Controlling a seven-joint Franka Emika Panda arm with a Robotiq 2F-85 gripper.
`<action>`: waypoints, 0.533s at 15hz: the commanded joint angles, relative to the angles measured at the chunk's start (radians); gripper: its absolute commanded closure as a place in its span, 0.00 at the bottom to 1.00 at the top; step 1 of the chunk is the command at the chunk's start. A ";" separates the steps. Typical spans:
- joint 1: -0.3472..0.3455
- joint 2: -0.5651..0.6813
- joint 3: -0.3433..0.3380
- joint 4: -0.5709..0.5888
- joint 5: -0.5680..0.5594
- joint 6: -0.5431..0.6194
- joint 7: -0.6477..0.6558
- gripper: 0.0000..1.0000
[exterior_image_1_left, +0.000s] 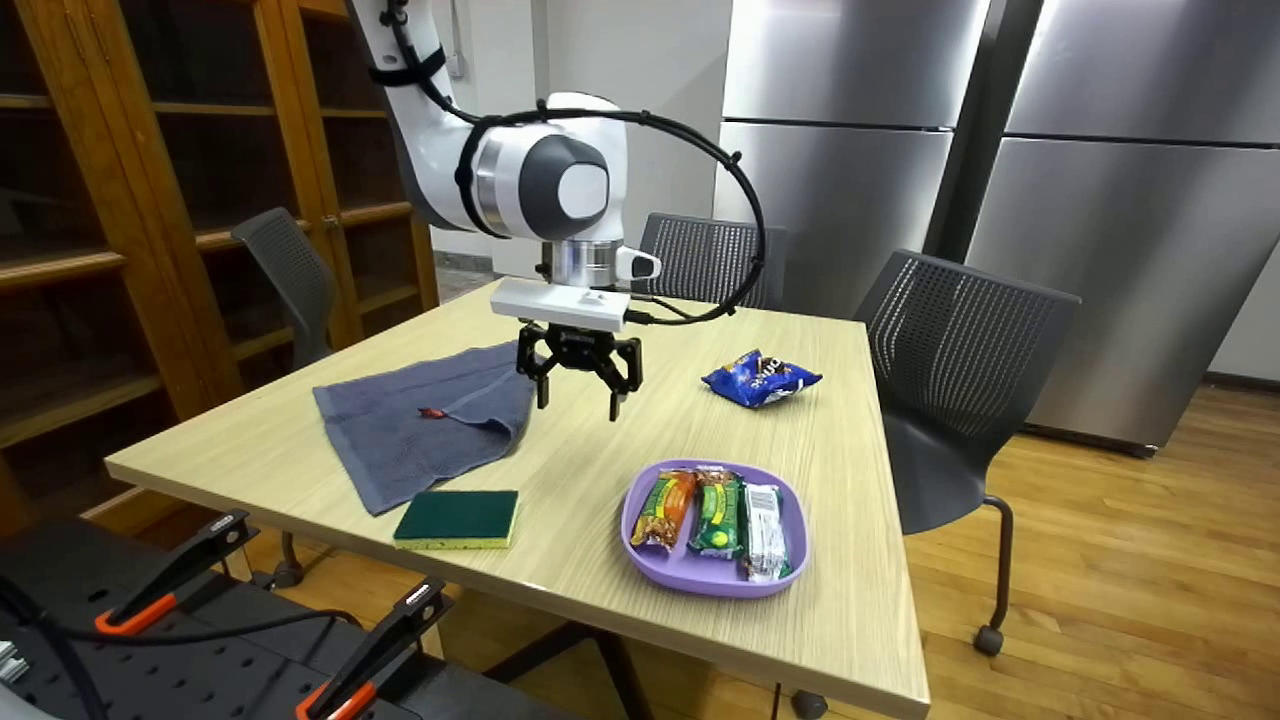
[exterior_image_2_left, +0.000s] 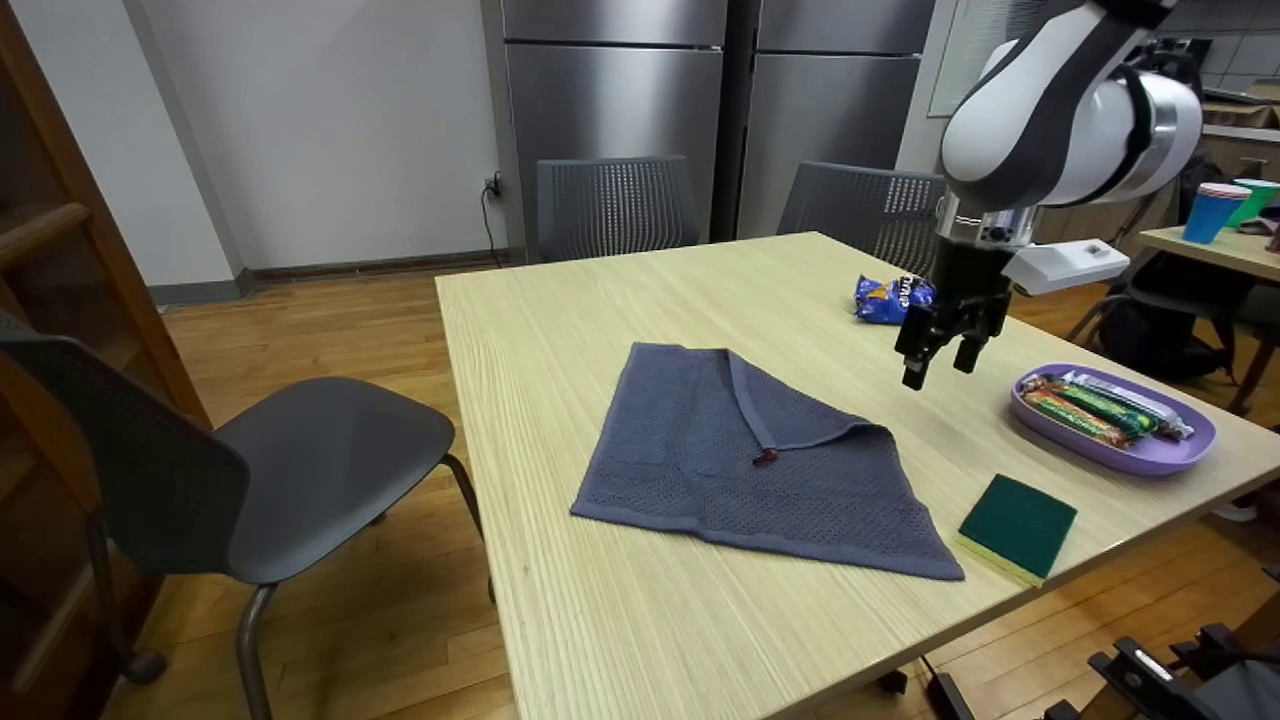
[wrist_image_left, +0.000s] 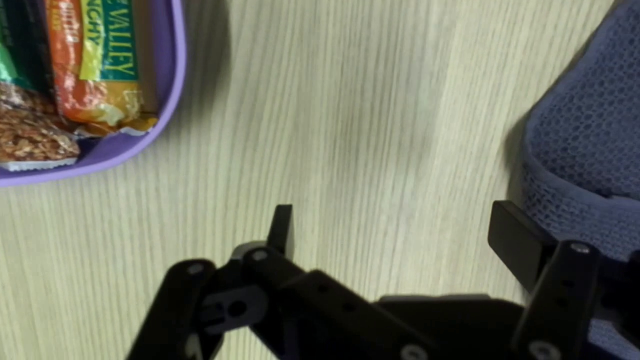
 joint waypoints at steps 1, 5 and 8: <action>0.023 -0.021 0.025 0.003 0.027 -0.010 0.035 0.00; 0.061 -0.011 0.043 0.024 0.041 -0.011 0.074 0.00; 0.094 -0.004 0.047 0.038 0.043 -0.010 0.113 0.00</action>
